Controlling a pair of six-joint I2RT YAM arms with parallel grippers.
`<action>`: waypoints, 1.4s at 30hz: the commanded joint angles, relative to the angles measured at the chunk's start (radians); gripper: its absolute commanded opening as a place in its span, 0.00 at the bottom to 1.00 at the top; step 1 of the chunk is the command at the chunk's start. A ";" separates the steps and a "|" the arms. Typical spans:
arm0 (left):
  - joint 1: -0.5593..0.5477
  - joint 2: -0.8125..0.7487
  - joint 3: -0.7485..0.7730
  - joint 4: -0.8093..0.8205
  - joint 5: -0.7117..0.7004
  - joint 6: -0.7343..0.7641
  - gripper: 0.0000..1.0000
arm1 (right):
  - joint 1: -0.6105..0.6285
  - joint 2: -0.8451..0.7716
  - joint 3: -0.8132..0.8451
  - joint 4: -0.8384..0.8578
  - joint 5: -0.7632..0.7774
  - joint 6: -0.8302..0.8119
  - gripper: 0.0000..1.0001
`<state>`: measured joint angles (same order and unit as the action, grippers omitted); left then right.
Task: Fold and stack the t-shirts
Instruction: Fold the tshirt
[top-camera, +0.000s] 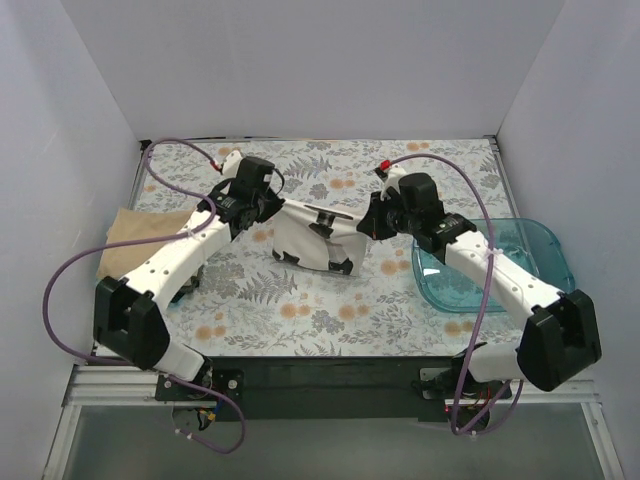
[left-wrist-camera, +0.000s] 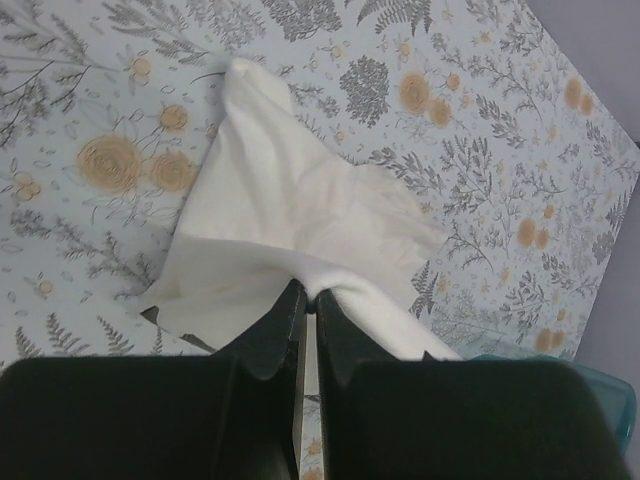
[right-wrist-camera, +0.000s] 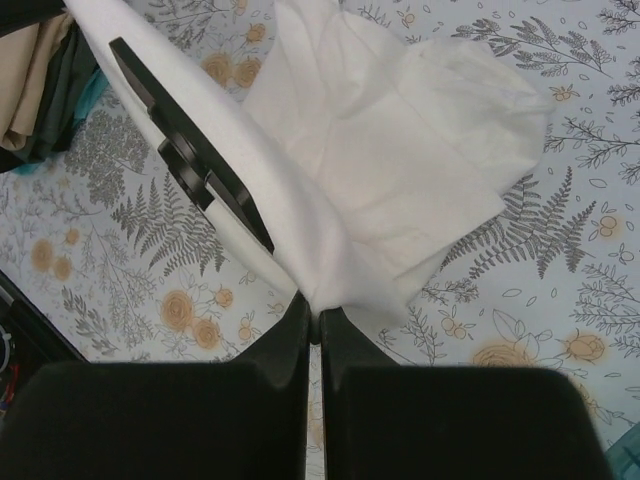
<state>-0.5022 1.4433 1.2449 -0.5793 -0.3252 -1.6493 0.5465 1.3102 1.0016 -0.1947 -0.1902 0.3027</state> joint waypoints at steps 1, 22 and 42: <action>0.031 0.092 0.119 0.038 0.020 0.088 0.00 | -0.049 0.053 0.090 -0.003 -0.084 -0.050 0.01; 0.166 0.535 0.444 0.036 0.150 0.220 0.00 | -0.237 0.524 0.390 -0.005 -0.281 -0.119 0.01; 0.225 0.493 0.344 0.055 0.316 0.255 0.89 | -0.284 0.548 0.499 -0.063 -0.325 -0.155 0.98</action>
<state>-0.2703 2.1010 1.6997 -0.5320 -0.0463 -1.4021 0.2443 2.0247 1.5635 -0.2604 -0.5110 0.1738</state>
